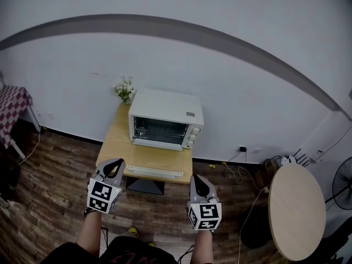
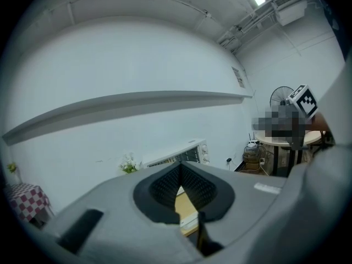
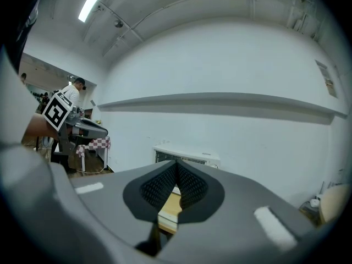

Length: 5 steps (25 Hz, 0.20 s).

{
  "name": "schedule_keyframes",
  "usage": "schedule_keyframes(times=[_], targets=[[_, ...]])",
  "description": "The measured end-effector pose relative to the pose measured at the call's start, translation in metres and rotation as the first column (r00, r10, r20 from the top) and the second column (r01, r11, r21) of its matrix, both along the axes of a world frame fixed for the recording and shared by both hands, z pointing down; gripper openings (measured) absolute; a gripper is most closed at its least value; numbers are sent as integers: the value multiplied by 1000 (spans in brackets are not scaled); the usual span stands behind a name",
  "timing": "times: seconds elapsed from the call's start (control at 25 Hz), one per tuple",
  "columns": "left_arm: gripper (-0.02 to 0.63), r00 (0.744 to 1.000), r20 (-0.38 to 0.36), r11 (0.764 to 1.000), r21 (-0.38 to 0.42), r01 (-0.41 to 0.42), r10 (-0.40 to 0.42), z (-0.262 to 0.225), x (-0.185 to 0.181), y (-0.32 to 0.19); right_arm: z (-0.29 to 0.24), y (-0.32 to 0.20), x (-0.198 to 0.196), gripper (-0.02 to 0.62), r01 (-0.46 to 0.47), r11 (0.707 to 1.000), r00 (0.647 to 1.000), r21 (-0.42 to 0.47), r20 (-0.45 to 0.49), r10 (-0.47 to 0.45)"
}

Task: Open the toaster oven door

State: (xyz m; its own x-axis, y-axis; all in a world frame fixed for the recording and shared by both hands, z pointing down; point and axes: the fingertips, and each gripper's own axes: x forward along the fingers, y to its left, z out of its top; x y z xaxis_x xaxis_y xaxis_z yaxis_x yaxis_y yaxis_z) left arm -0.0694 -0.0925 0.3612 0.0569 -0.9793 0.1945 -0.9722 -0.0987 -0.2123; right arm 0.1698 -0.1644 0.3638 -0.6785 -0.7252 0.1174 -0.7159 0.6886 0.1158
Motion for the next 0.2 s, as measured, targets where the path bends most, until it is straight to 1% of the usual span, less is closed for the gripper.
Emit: schedule_keyframes(times=[0.2], targets=[[-2,1000,4,1000,10,-3,3,-1,6,2,0,1,9,-5,-8,1000,1000,5,6,8]])
